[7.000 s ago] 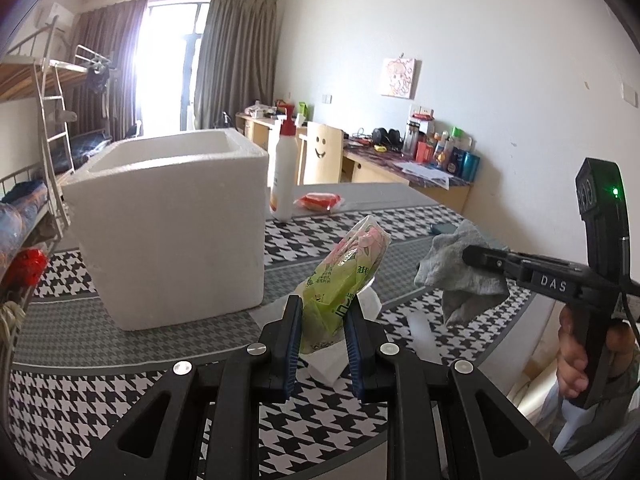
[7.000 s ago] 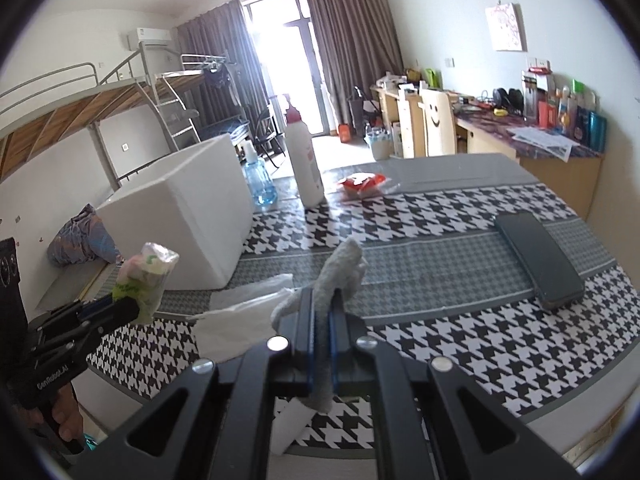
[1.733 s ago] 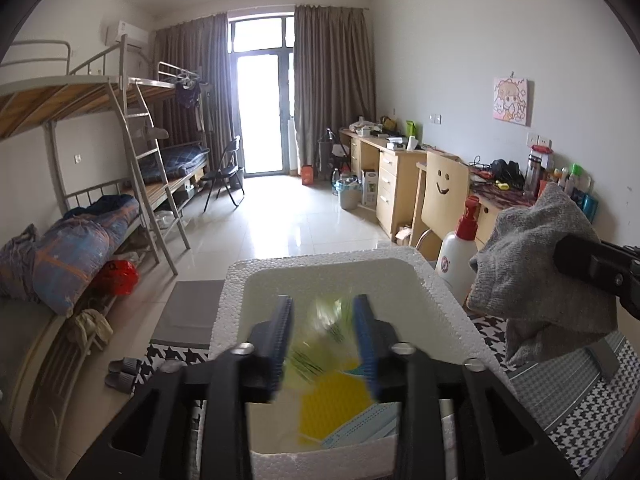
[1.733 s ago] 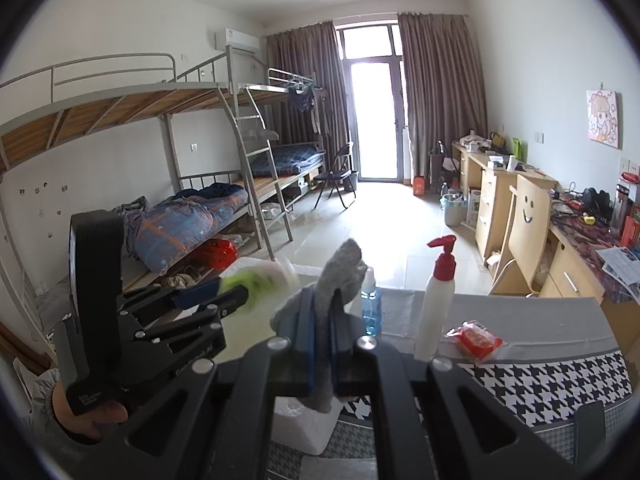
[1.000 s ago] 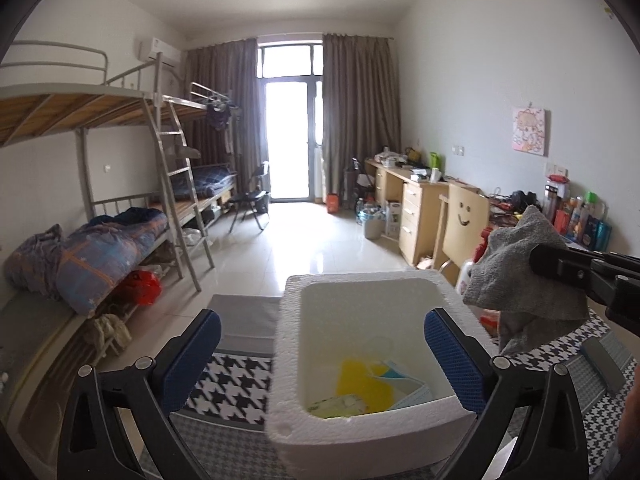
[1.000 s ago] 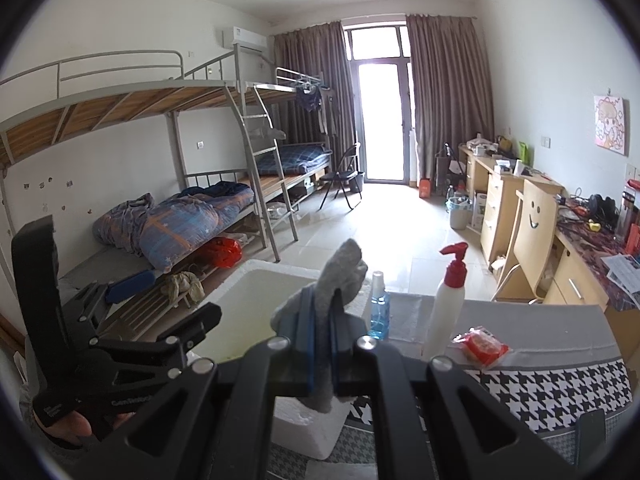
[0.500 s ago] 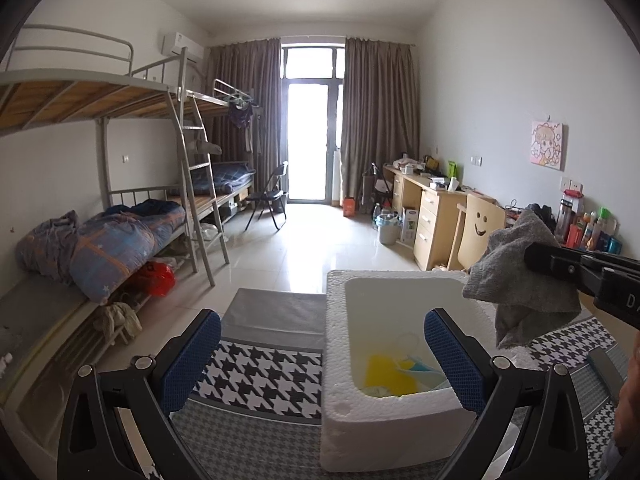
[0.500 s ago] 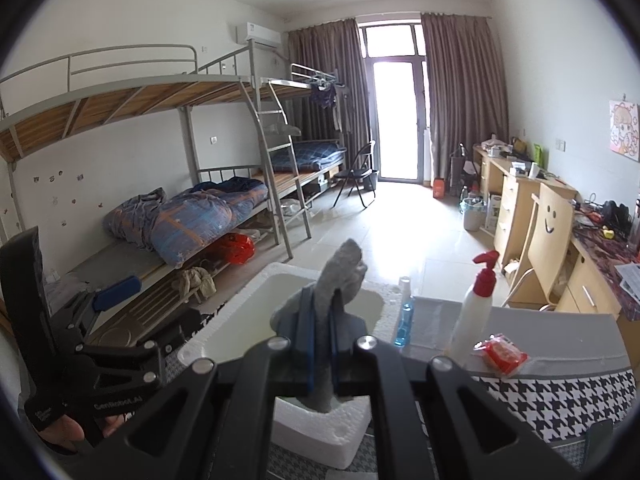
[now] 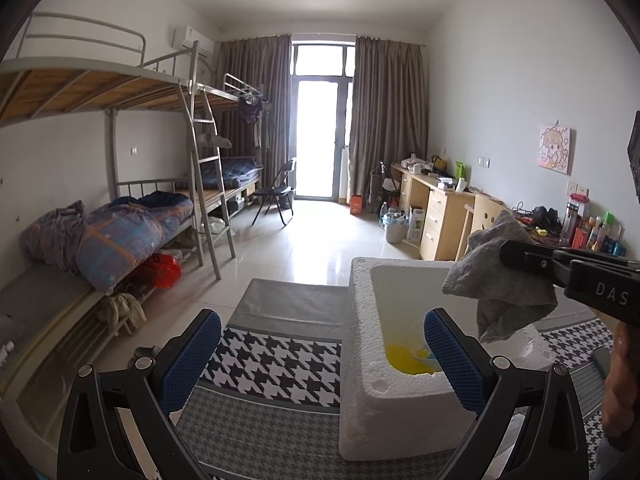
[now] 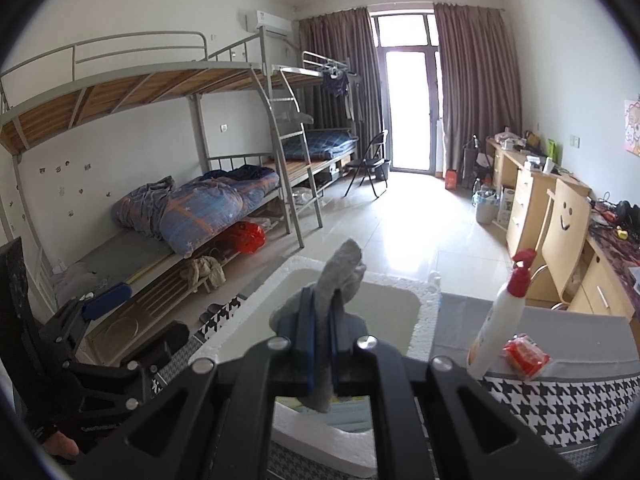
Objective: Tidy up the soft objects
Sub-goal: 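Lower grey cloth into the styrofoam box and open right gripper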
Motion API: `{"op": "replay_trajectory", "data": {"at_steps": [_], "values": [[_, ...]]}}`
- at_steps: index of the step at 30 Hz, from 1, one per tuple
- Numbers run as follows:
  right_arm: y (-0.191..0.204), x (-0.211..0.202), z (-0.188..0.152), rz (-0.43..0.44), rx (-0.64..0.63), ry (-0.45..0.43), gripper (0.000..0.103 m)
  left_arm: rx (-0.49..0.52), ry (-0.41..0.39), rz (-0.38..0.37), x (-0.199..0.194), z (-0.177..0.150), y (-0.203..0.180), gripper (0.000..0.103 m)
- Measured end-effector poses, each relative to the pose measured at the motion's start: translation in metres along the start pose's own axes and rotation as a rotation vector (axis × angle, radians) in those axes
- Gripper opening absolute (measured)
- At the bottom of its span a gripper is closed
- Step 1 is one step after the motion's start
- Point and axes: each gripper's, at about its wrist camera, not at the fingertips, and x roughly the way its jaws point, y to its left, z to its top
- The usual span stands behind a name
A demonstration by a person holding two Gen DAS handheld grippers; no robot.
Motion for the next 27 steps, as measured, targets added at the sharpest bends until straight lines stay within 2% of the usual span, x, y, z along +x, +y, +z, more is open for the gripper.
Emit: {"op": "replay_trajectory", "data": {"at_steps": [5,20,21,22,24,25,26,27], "values": [[0.003,0.006,0.000,0.016,-0.008,0.011,0.008,-0.006,0.000,-0.007,-0.002,-0.002,0.002,0.102],[0.001,0.032,-0.002,-0.022,0.000,0.083,0.011,-0.026,0.000,0.006,-0.003,-0.005,0.013,0.102],[0.001,0.033,-0.003,-0.026,-0.001,0.087,0.013,-0.026,-0.001,0.005,-0.004,-0.005,0.013,0.102],[0.001,0.034,-0.004,-0.026,-0.002,0.087,0.022,-0.026,-0.003,0.005,-0.004,-0.005,0.012,0.102],[0.002,0.033,-0.006,-0.020,-0.007,0.081,0.041,-0.025,-0.007,0.005,-0.006,-0.005,0.012,0.102],[0.002,0.033,-0.006,-0.016,-0.008,0.079,0.056,-0.026,-0.010,0.004,-0.007,-0.004,0.011,0.102],[0.002,0.032,-0.007,-0.014,-0.010,0.073,0.065,-0.025,-0.011,0.003,-0.008,-0.004,0.011,0.102],[0.003,0.031,-0.007,-0.013,-0.011,0.067,0.068,-0.025,-0.013,0.002,-0.009,-0.005,0.011,0.102]]}}
